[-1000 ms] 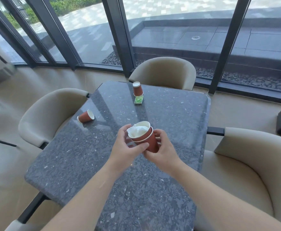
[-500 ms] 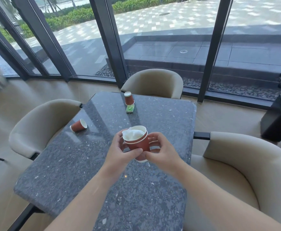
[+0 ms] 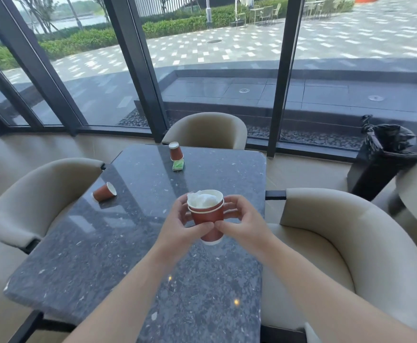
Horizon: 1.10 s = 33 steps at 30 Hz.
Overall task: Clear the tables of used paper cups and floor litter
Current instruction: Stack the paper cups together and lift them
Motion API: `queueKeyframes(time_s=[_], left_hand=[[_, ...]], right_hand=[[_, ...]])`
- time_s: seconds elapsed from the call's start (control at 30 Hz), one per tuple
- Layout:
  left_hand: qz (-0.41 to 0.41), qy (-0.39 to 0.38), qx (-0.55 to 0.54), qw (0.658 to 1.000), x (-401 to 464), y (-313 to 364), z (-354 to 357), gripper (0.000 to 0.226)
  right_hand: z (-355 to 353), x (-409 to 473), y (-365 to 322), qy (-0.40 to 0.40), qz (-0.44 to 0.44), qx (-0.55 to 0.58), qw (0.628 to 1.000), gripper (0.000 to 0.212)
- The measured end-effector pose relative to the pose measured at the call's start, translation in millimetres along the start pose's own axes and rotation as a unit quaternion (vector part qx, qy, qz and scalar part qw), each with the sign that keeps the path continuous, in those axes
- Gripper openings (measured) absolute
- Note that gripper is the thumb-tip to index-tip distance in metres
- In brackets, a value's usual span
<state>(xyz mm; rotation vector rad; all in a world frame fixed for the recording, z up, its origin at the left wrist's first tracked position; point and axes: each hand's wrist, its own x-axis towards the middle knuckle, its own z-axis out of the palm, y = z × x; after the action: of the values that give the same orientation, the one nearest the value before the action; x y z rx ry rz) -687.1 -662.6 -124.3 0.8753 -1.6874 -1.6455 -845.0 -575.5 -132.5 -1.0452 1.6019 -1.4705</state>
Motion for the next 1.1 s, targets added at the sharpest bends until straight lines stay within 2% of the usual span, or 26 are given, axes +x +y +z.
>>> queueKeyframes(time_s=[0.1, 0.43, 0.8, 1.1], left_hand=[[0.009, -0.01, -0.008, 1.0, -18.6, 4.5, 1.7, 0.083], [0.011, -0.079, -0.024, 0.997, -70.3, 0.3, 21.9, 0.074], [0.018, -0.203, -0.043, 0.978, -97.9, 5.8, 111.4, 0.072], [0.004, -0.29, -0.039, 0.956, -103.3, 7.5, 209.7, 0.08]], right_hand=[[2.6, -21.7, -7.2, 0.011, -0.007, -0.002, 1.0, 0.046], [-4.9, -107.4, -20.3, 0.074, 0.008, -0.012, 0.997, 0.046], [-69.4, -189.5, -15.9, 0.196, 0.02, 0.001, 0.98, 0.041], [-144.7, -242.8, -6.2, 0.292, 0.021, 0.013, 0.956, 0.038]])
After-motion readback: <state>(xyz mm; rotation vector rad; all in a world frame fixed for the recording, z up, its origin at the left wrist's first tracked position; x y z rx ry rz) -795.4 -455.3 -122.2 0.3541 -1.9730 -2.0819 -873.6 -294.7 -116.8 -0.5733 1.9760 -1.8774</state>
